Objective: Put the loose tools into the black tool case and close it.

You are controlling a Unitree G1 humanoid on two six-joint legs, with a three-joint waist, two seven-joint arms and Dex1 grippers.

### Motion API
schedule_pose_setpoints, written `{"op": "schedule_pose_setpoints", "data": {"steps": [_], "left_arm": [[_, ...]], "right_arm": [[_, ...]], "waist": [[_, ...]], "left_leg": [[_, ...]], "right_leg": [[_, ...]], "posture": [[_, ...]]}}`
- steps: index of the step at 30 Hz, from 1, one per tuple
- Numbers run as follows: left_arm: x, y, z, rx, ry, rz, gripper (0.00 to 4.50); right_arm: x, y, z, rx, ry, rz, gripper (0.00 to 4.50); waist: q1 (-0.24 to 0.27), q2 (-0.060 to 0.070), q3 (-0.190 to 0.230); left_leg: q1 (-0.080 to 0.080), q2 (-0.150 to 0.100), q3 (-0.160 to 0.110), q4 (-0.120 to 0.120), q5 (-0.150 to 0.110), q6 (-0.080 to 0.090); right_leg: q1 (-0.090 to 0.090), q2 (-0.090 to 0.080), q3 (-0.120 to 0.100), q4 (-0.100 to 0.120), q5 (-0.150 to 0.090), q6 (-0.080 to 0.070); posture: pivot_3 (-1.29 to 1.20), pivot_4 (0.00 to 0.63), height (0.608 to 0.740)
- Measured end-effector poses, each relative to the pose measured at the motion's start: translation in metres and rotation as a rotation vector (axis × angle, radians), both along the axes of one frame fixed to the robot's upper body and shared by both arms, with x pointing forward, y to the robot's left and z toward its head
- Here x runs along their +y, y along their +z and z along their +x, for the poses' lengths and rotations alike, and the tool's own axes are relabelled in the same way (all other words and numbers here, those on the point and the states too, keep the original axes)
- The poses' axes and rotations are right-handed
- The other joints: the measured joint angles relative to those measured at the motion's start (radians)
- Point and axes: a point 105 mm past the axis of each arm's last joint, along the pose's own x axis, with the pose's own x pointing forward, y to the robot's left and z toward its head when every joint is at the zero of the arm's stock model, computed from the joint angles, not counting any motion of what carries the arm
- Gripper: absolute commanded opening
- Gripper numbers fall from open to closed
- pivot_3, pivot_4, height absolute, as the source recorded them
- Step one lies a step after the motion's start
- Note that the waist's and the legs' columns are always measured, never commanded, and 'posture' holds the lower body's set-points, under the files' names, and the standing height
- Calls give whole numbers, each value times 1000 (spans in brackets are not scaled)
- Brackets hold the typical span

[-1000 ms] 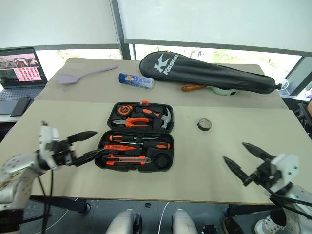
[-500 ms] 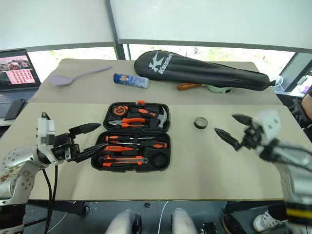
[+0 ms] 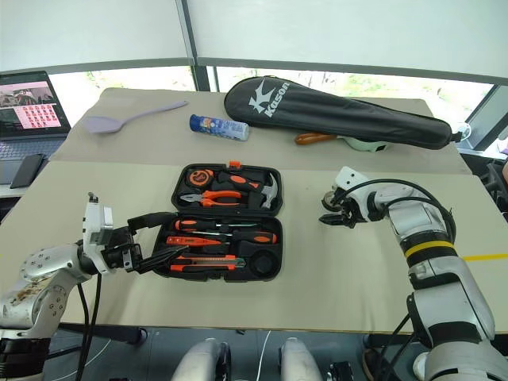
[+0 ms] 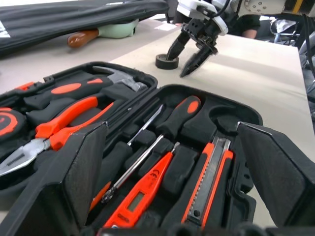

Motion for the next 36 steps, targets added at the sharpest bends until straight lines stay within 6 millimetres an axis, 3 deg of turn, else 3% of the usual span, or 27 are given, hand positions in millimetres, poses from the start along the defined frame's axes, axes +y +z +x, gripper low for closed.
{"op": "schedule_pose_setpoints", "data": {"steps": [7,13,16,17,19,21,26,30,36], "left_arm": [[-2,-1,0,-3,-14,4,4500],[-1,1,0,-23,-31,7,4500],[2,-2,-6,-8,-51,32,4500],[4,-5,-10,1,-66,47,4500],[4,-6,-12,2,-78,53,4500],[5,-6,-13,-5,-80,55,4500],[9,-14,-17,12,-72,65,4500],[13,-20,-18,25,-62,80,4500],[15,-21,-17,28,-54,80,4500]], "right_arm": [[-2,-3,2,-6,-6,31,25],[2,8,-18,22,110,92,25],[29,39,-44,18,271,212,25],[46,54,-59,20,341,254,25],[69,66,-78,29,426,277,25],[86,63,-96,66,474,276,25],[123,33,-128,175,496,283,25],[126,14,-133,214,472,244,25],[131,9,-135,225,470,222,25]], "waist": [[0,0,0],[7,1,0],[4,1,1],[0,1,1],[-2,1,1],[4,1,1],[11,1,1],[10,-1,2],[8,-2,1]], "left_leg": [[1,0,0,0,0,0],[0,0,-1,0,0,0],[0,2,-4,0,0,0],[0,2,-5,0,0,0],[0,3,-6,0,0,0],[1,2,-7,0,0,0],[0,0,-6,0,0,0],[0,0,-5,1,0,0],[0,1,-6,1,0,0]], "right_leg": [[0,0,0,1,0,0],[0,0,0,1,0,0],[-2,1,0,2,0,0],[-2,1,0,2,0,0],[-2,2,0,3,0,-1],[-1,2,-1,3,0,-1],[-1,0,-1,2,0,-1],[-1,0,-1,2,0,-1],[-1,1,-1,2,0,-1]], "posture": [[0,150,740],[0,150,740],[0,150,740],[0,150,740],[0,150,740],[0,150,740],[0,150,740],[0,150,740],[0,150,740]]}}
